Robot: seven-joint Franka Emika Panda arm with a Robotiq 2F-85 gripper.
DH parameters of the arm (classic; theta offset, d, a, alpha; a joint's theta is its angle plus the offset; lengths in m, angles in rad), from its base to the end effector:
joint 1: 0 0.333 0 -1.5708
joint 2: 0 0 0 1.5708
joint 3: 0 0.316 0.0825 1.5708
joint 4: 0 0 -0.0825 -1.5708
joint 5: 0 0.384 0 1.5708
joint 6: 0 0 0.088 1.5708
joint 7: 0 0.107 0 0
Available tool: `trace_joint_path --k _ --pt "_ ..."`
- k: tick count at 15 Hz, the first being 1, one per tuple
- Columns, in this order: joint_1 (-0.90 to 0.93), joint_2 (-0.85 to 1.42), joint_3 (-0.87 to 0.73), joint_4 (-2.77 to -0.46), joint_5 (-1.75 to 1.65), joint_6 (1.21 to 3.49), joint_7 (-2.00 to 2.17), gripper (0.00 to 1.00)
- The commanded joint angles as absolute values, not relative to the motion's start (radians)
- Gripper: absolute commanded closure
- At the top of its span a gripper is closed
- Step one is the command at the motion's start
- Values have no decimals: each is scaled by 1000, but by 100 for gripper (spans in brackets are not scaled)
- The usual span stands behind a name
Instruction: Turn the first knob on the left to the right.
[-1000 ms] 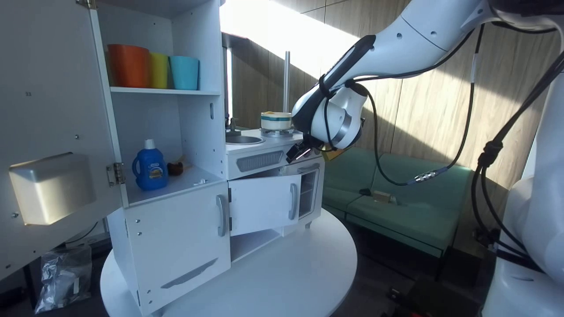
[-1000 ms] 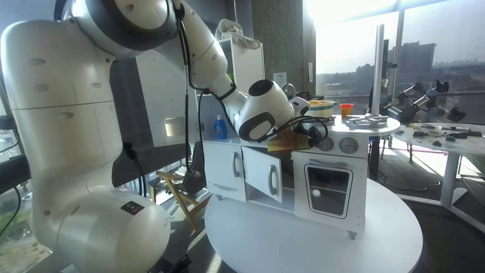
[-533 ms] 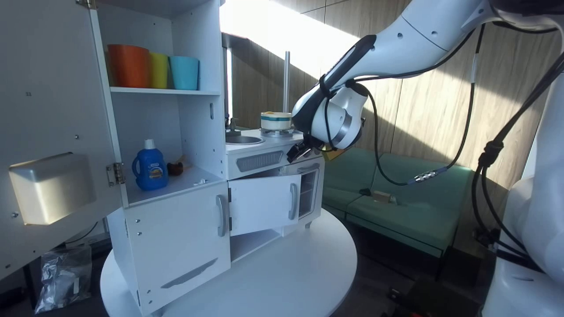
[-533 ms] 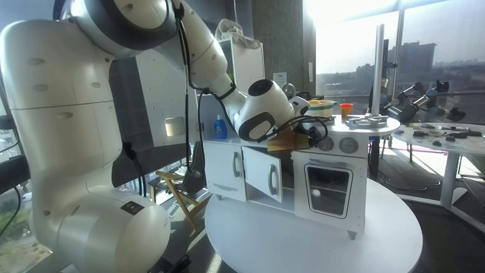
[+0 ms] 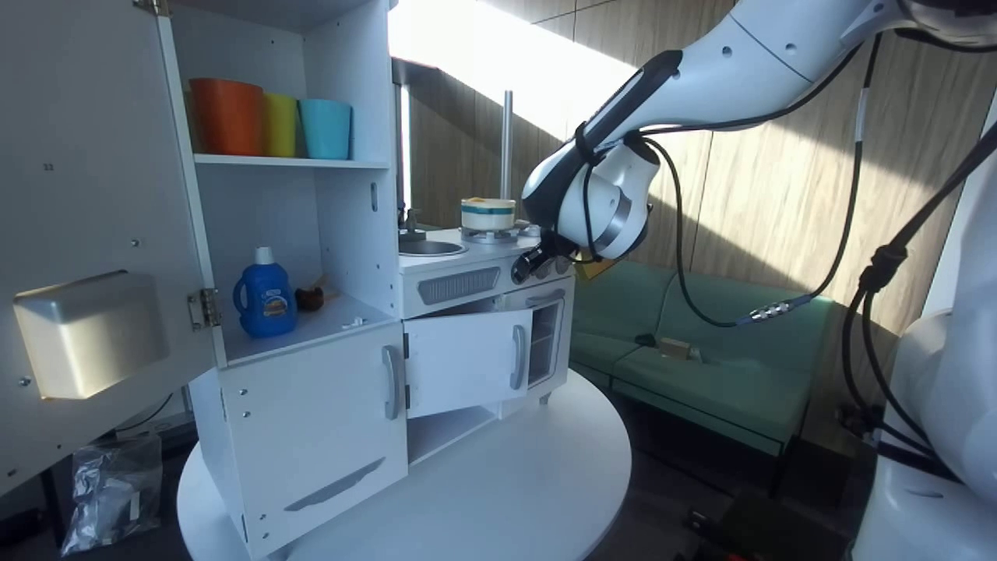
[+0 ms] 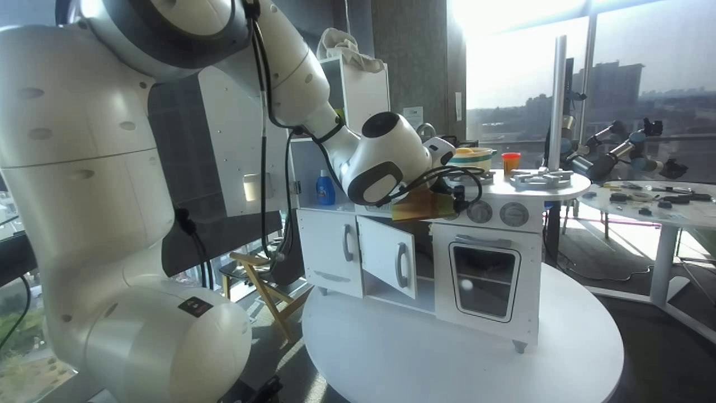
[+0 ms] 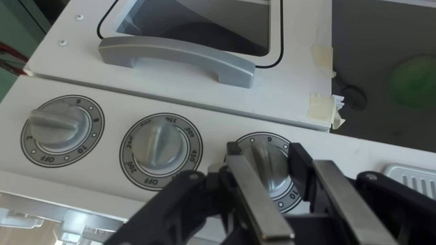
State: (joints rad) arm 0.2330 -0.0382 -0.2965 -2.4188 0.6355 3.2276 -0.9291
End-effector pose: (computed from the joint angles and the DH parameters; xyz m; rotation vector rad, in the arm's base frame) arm 0.5151 -0.0911 0.4113 2.7078 0.2782 1.1677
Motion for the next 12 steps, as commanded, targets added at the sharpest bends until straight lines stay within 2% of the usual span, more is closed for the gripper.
trace_joint_path --k 1,12 --pt "236 -52 -294 -2409 628 3256 -941 78" --pt "245 -109 -328 -2367 843 3100 -982 79"
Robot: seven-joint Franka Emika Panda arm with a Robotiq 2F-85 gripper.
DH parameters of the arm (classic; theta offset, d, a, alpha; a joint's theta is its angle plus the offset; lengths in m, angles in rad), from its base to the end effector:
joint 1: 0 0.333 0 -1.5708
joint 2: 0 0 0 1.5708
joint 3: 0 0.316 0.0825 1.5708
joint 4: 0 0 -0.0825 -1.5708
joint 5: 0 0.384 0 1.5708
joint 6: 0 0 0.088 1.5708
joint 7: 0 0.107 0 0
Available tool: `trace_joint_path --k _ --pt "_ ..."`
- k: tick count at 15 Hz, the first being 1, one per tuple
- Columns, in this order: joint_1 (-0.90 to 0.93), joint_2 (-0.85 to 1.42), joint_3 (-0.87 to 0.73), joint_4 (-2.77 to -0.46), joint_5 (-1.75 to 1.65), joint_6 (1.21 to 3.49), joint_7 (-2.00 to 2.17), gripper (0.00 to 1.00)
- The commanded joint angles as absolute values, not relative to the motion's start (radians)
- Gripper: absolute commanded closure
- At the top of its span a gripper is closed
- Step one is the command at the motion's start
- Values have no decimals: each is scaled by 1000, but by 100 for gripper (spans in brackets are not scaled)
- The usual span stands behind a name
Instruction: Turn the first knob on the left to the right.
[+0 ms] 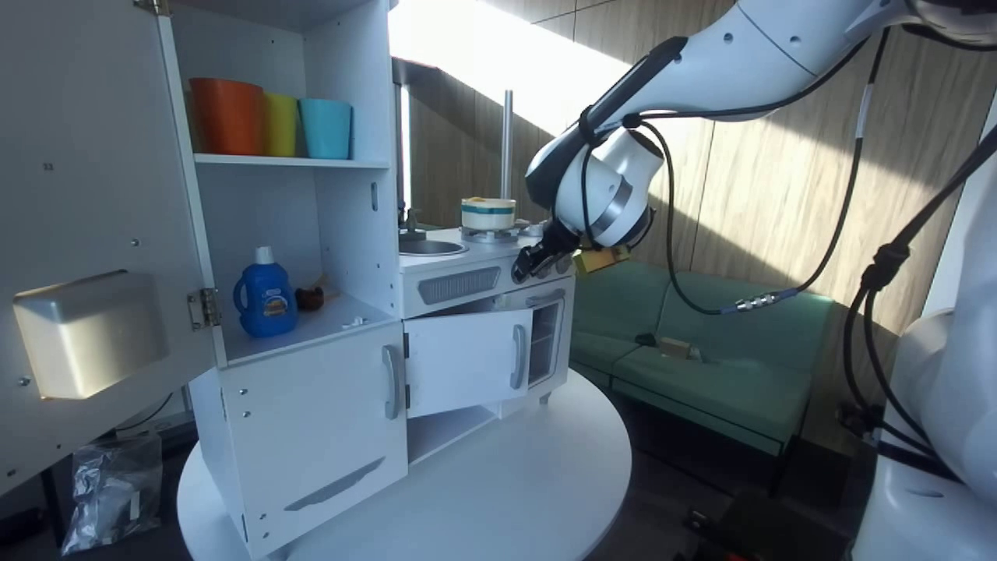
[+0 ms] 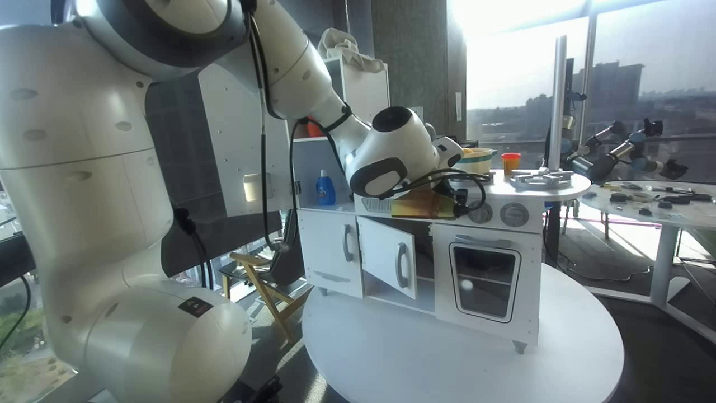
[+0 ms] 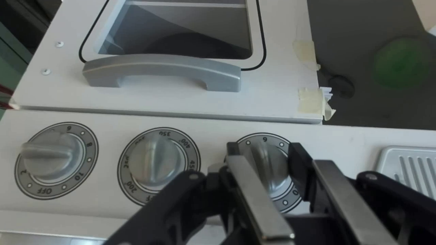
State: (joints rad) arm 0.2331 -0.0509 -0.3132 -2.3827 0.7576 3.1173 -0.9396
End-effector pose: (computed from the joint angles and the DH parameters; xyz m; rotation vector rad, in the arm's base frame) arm 0.5168 -0.1014 0.4152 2.8322 0.1458 1.1778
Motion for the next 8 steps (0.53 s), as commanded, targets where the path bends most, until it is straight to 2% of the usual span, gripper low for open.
trace_joint_path --k 1,8 --pt "243 -107 -328 -2364 858 3092 -997 79" --pt "234 -127 -362 -2312 1128 2905 -1179 79"
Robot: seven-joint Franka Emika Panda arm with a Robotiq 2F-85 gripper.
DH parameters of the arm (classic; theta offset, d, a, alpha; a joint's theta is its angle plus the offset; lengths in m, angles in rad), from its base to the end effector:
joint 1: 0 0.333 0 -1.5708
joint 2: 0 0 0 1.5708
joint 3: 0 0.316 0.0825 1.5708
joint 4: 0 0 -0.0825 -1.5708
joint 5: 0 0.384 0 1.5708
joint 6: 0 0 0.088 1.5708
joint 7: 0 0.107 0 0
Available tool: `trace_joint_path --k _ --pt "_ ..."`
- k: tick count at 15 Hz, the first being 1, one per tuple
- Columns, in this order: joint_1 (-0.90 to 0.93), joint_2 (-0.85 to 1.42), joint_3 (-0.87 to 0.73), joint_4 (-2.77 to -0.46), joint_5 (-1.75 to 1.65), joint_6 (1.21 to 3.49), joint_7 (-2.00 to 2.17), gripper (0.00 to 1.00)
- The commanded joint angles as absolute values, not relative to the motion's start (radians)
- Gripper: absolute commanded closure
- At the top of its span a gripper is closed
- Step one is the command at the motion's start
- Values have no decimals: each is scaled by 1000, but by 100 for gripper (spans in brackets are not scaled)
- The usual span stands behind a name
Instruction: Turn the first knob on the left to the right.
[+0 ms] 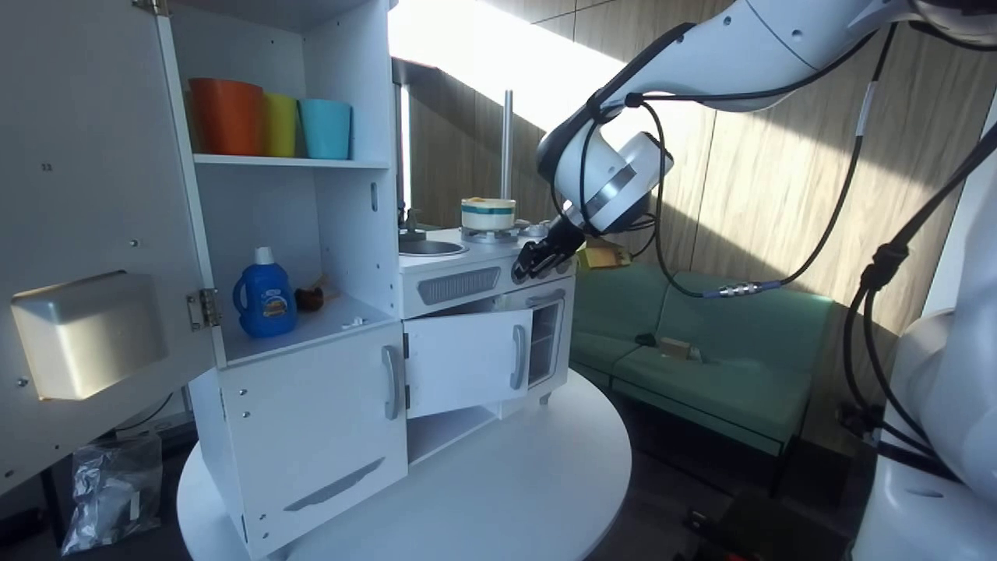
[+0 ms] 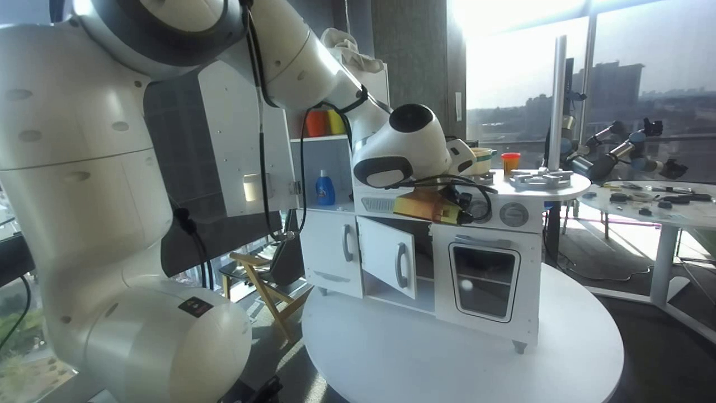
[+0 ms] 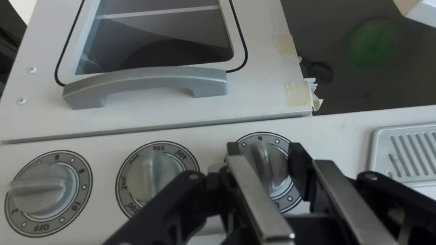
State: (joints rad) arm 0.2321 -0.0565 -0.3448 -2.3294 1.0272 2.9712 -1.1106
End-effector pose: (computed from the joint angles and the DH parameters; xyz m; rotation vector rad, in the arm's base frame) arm 0.5160 -0.1188 0.4146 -2.8310 -0.0419 -1.1771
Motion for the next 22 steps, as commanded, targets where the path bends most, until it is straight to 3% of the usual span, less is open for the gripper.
trace_joint_path --k 1,6,8,13,20,22 --pt "232 -124 -367 -2308 1153 2887 -1198 79" --pt "227 -108 -378 -2299 1184 2843 -1217 79" --pt "226 -106 -374 -2306 1140 2854 -1190 35" --pt "216 -112 -350 -2338 956 2932 -1052 1" --pt "128 -127 -323 -2415 361 2884 -632 0" --pt "30 -136 -250 -2414 194 2853 -519 0"
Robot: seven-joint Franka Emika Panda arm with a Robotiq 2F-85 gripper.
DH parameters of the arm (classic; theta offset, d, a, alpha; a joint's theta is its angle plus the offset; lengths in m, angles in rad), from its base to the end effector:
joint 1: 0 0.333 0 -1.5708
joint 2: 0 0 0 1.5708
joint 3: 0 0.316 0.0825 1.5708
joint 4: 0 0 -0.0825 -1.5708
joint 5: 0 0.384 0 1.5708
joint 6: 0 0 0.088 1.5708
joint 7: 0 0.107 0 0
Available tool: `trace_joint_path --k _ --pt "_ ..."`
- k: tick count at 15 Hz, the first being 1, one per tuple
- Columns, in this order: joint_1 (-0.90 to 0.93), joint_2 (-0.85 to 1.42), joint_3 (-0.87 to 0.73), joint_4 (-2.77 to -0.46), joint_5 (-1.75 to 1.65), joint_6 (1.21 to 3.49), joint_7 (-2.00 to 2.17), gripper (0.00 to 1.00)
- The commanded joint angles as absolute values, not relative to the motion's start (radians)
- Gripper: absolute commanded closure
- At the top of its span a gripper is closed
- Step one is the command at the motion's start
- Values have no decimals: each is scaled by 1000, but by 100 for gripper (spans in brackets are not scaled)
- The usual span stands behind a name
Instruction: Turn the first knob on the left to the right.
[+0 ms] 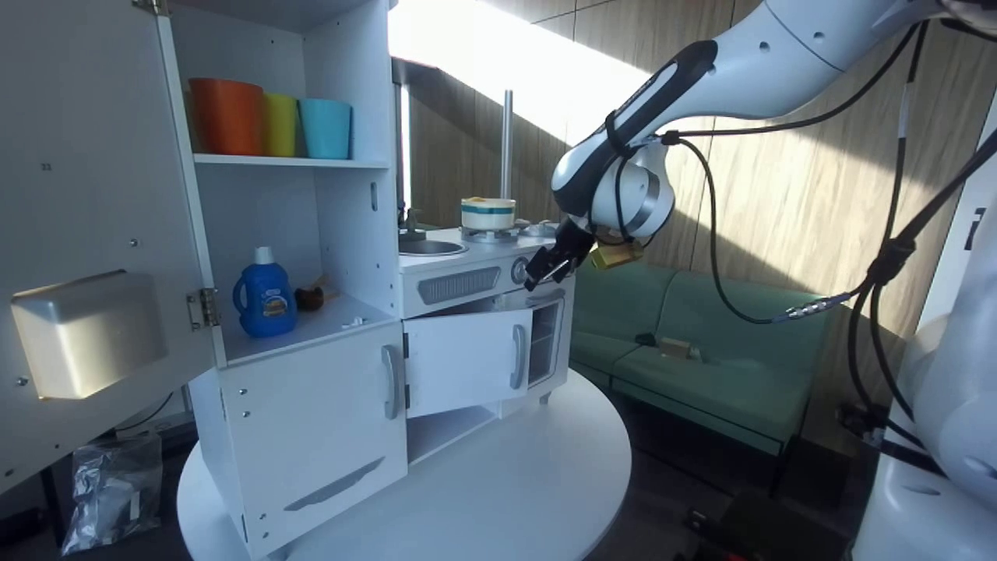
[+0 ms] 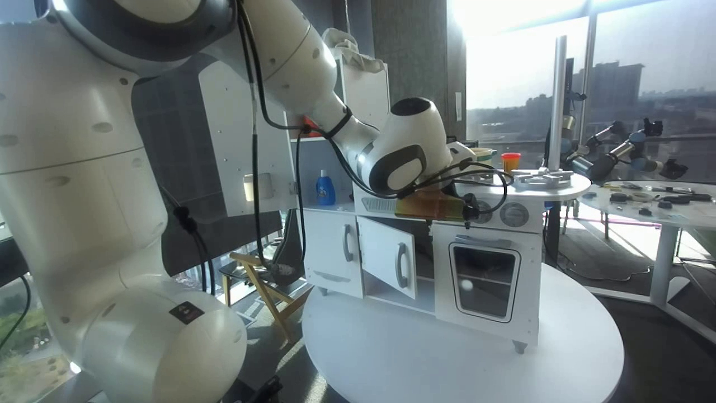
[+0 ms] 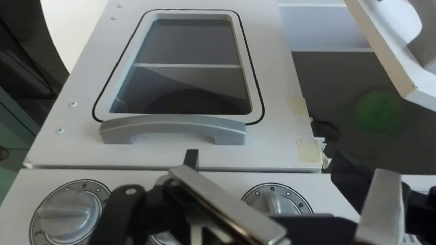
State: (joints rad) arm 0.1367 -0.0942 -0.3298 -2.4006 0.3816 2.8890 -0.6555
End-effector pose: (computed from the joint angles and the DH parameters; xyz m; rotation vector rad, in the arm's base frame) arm 0.5082 -0.1233 0.4115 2.9710 0.1672 0.9313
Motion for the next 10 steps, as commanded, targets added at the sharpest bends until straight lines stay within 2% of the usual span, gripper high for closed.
trace_joint_path --k 1,4,5,10 --pt "2 -150 -233 -2413 115 2833 -469 0" --pt "-52 -198 -192 -2403 -43 2755 -363 0" --pt "-13 -139 -228 -2402 23 2812 -416 0" --pt "-47 -181 -196 -2402 -17 2767 -388 0"
